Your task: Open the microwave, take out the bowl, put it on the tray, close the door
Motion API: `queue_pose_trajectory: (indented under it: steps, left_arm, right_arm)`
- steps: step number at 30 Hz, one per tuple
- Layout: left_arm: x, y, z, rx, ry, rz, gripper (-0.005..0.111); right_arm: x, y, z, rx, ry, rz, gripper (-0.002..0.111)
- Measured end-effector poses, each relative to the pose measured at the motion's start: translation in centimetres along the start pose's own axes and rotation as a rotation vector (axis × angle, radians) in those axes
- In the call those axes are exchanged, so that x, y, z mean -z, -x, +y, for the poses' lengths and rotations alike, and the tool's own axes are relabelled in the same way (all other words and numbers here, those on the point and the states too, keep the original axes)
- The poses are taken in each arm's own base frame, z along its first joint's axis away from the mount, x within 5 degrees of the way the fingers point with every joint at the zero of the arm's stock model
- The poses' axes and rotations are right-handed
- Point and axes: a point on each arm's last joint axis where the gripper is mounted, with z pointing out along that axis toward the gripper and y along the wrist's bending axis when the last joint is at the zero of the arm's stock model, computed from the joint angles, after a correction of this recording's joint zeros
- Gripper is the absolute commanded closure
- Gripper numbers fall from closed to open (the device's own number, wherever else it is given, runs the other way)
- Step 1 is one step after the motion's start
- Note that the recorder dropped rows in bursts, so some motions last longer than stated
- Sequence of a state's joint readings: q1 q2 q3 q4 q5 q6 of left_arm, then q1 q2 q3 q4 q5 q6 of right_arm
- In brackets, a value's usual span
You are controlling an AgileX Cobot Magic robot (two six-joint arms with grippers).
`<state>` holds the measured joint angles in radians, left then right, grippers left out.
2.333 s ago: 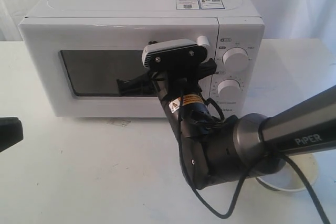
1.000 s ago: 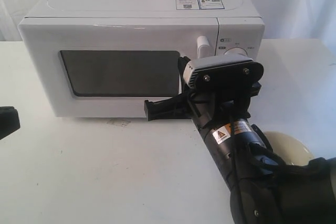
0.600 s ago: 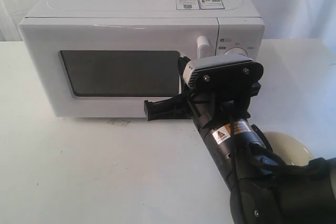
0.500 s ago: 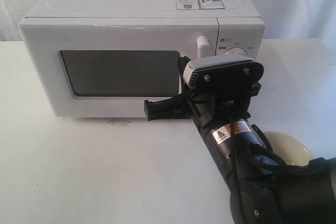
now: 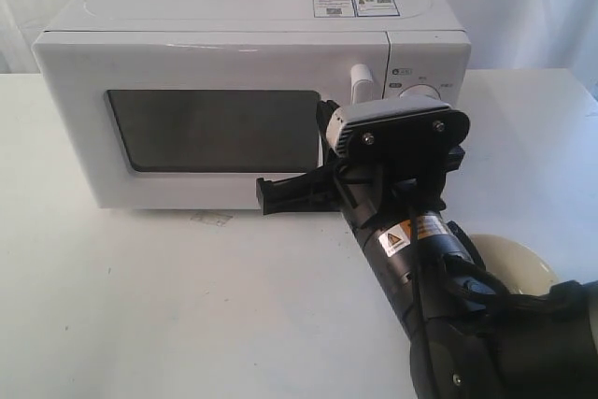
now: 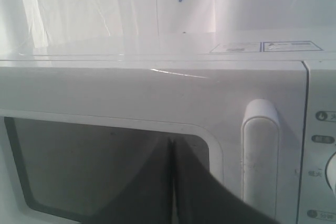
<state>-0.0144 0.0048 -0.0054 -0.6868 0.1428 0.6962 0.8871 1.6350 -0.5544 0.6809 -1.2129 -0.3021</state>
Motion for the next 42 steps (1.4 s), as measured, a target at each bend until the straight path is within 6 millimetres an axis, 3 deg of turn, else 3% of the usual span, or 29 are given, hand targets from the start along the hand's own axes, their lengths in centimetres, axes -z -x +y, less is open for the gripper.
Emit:
queue_pose_trajectory:
  steps: [8, 17, 42]
  left_arm:
    - [0.0, -0.2, 0.0, 0.196, 0.006, 0.022, 0.107]
    - [0.3, -1.7, 1.4, 0.195, 0.178, 0.172, 0.107]
    - [0.3, -1.8, 1.6, 0.2, 0.193, 0.176, 0.107]
  right_arm:
    - [0.0, 0.0, 0.0, 0.0, 0.0, 0.0, 0.108]
    - [0.0, 0.0, 0.0, 0.0, 0.0, 0.0, 0.108]
    - [0.0, 0.0, 0.0, 0.0, 0.0, 0.0, 0.108]
